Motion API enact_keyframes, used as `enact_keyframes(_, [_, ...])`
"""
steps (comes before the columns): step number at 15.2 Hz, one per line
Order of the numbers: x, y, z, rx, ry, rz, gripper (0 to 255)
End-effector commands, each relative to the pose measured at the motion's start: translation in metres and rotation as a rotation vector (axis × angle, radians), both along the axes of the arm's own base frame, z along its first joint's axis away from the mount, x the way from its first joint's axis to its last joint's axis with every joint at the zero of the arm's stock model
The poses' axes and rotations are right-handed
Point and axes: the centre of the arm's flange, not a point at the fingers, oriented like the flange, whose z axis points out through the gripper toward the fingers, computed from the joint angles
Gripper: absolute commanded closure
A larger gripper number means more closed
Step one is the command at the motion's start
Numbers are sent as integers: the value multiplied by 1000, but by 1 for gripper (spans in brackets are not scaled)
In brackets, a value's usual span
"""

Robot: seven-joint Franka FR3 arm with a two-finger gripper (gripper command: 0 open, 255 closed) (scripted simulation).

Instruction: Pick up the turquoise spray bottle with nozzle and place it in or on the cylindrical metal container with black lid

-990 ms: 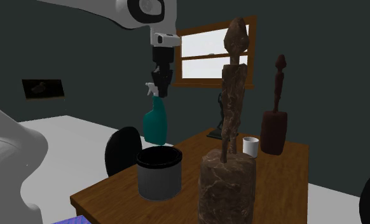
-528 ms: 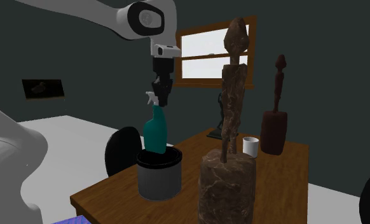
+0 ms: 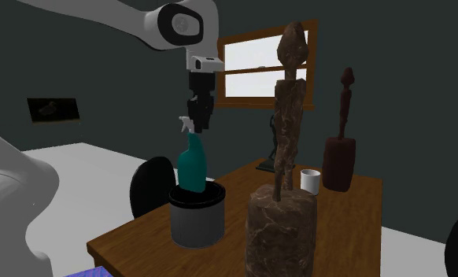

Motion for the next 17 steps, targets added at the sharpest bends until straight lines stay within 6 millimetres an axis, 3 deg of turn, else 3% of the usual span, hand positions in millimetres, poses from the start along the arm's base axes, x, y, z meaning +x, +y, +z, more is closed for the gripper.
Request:
enact_keyframes(1, [0,0,0,0,0,0,0])
enact_keyframes(5, [0,0,0,0,0,0,0])
enact_keyframes(9, [0,-6,50,0,0,0,0])
enact_keyframes(17, [0,-6,50,0,0,0,0])
